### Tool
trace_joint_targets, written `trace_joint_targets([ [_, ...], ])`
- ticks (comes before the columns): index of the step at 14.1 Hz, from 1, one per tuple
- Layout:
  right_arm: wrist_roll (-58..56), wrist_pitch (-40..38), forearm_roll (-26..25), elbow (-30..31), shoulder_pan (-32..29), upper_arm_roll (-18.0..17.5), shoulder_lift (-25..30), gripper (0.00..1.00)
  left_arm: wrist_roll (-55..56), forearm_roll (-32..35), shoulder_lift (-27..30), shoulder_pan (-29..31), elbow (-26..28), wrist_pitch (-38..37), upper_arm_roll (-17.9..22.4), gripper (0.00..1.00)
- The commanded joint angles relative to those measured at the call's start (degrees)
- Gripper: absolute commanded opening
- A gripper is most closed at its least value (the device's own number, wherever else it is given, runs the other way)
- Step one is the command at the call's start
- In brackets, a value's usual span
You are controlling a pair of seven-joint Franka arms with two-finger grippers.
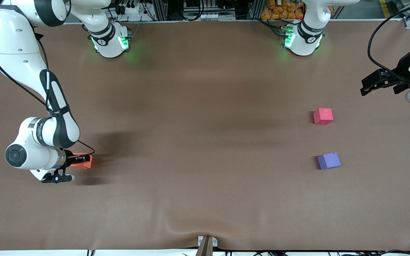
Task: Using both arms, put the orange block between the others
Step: 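Close the right gripper on the orange block and lift it, then carry the orange block with the right gripper toward the table middle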
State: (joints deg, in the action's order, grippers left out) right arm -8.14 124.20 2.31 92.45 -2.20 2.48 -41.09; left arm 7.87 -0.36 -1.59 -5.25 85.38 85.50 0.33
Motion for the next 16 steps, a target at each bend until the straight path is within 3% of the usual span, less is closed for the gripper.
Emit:
trace_joint_targets([
  [1,1.6,-0.1,-0.1,-0.4,0.3,-0.4,0.3,0.00,-0.4,0.7,-0.5,0.1,-0.6,0.2,-0.2,1.00],
  [4,1.2,-9.9,0.3,-5.0,2.5,-0.6,1.3,0.00,-0.4,1.1,-1.2,0.0,-0.6,0.2,-0.2,1.00],
  [7,-1.7,-21.4,0.2,-11.7,4.0,-3.2,1.4,0.00,-0.4,1.1,-1.1,0.2,-0.7,0.2,-0.2,1.00],
  [16,-4.5,-20.8,0.7,-16.4,16.2,-4.2,1.0,0.00,-0.4,0.7,-1.0,0.7,-0.7,0.3,-0.3,1.00],
])
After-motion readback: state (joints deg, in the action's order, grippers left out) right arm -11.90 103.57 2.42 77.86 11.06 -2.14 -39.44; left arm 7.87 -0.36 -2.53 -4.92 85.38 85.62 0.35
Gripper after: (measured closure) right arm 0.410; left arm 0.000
